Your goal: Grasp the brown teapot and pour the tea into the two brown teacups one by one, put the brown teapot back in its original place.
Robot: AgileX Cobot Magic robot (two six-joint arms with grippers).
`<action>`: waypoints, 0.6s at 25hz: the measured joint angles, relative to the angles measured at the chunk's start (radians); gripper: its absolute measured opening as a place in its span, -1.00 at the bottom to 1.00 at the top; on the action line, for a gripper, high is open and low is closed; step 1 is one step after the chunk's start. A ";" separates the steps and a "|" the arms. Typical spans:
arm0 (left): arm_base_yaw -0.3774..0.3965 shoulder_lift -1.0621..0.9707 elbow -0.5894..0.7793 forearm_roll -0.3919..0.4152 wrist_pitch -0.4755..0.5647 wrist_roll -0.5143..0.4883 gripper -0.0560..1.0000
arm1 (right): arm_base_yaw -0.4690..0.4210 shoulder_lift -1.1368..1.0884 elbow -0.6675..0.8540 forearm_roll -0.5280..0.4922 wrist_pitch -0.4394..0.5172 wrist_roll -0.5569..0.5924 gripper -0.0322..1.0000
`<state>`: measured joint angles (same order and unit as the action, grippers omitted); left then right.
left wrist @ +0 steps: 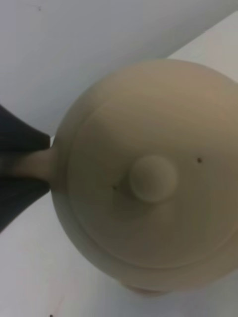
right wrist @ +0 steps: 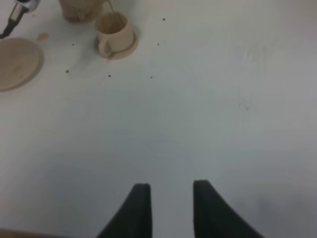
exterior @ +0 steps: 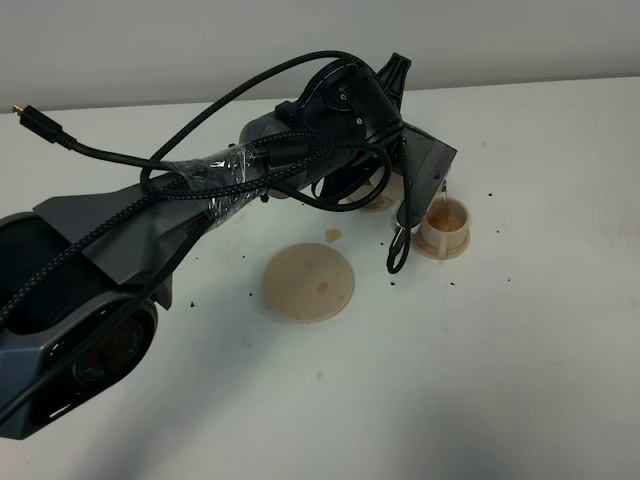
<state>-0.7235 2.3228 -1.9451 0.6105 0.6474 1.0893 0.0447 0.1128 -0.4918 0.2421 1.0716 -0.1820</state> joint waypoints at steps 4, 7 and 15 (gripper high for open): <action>0.000 0.000 0.000 0.000 0.012 0.018 -0.60 | 0.000 0.000 0.000 0.000 0.000 0.000 -0.47; 0.000 0.000 0.000 0.000 0.014 0.031 -0.60 | 0.000 0.000 0.000 0.000 0.000 0.000 -0.47; 0.000 0.000 0.000 0.001 -0.009 0.065 -0.60 | 0.000 0.000 0.000 0.000 0.000 0.000 -0.47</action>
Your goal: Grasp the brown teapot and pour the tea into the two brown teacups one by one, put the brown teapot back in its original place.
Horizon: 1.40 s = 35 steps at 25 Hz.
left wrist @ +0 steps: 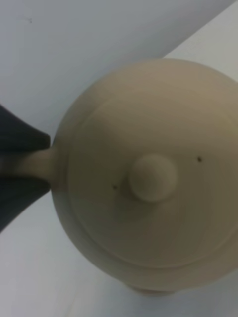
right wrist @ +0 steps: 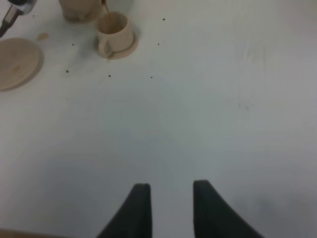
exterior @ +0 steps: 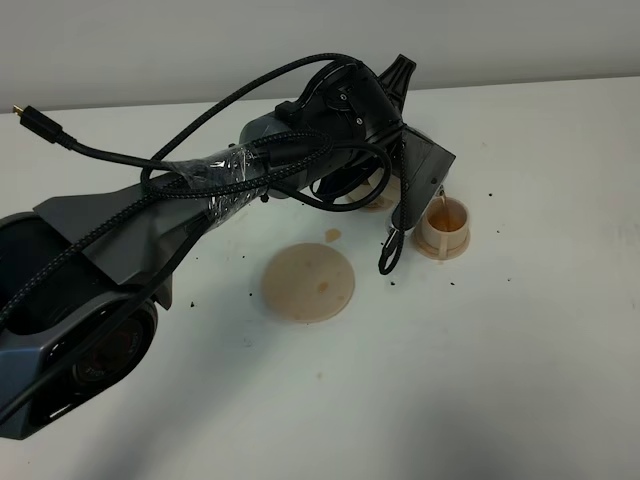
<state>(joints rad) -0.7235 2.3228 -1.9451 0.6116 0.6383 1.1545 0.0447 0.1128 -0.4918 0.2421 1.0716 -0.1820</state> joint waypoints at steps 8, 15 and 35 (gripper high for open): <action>0.000 0.000 0.000 0.014 -0.032 0.034 -0.60 | 0.000 0.000 0.000 0.000 0.000 0.000 -0.47; 0.000 0.000 0.000 0.028 -0.045 0.054 -0.60 | 0.000 0.000 0.000 0.000 0.000 0.000 -0.47; 0.000 0.000 0.000 0.029 -0.077 0.114 -0.60 | 0.000 0.000 0.000 0.000 0.000 0.000 -0.47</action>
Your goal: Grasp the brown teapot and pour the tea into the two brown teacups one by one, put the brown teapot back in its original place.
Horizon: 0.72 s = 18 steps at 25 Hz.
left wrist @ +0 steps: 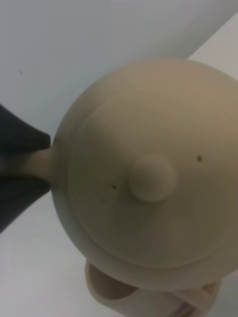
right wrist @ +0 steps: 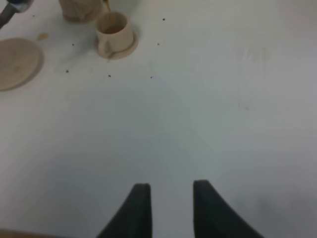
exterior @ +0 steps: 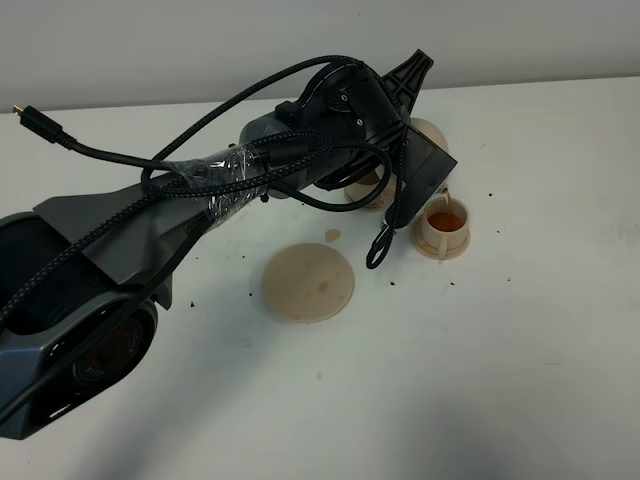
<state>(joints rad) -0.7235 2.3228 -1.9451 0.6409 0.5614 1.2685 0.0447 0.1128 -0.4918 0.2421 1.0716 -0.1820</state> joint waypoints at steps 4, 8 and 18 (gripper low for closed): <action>0.000 0.000 0.000 0.000 0.000 0.003 -0.60 | 0.000 0.000 0.000 0.000 0.000 0.000 -0.47; 0.000 0.000 0.000 0.000 0.000 0.018 -0.60 | 0.000 0.000 0.000 0.000 0.000 0.000 -0.47; 0.000 0.000 0.000 0.004 -0.025 0.067 -0.60 | 0.000 0.000 0.000 0.000 0.000 0.000 -0.47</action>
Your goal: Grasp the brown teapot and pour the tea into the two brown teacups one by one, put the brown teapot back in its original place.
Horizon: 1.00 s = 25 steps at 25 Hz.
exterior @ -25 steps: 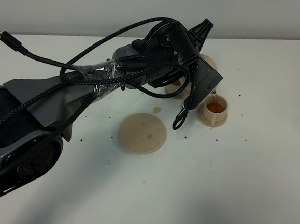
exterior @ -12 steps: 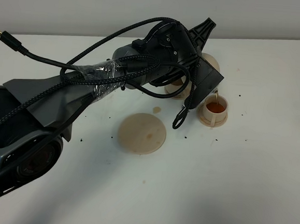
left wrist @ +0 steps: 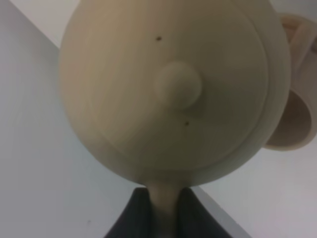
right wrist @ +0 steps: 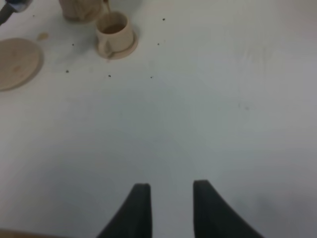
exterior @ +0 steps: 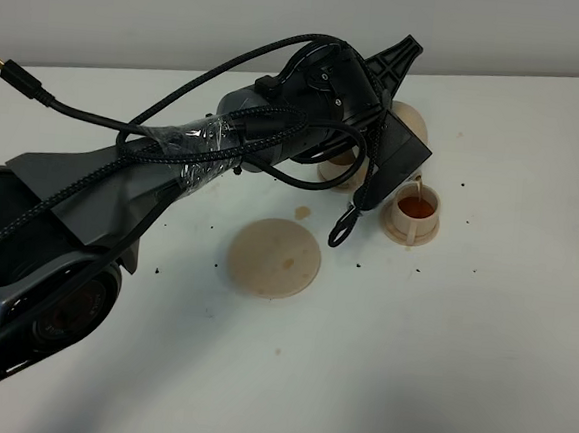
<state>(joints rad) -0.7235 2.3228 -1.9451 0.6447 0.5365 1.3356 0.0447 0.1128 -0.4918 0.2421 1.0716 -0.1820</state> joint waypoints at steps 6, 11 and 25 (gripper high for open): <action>0.000 0.000 0.000 0.018 0.000 0.014 -0.60 | 0.000 0.000 0.000 0.000 0.000 0.000 -0.47; 0.000 0.000 0.000 0.020 -0.001 0.029 -0.60 | 0.000 0.000 0.000 0.000 0.000 0.000 -0.47; 0.000 0.000 0.000 0.023 -0.001 0.040 -0.60 | 0.000 0.000 0.000 0.000 0.000 0.000 -0.47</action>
<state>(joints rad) -0.7235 2.3228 -1.9451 0.6680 0.5356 1.3752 0.0447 0.1128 -0.4918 0.2421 1.0716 -0.1820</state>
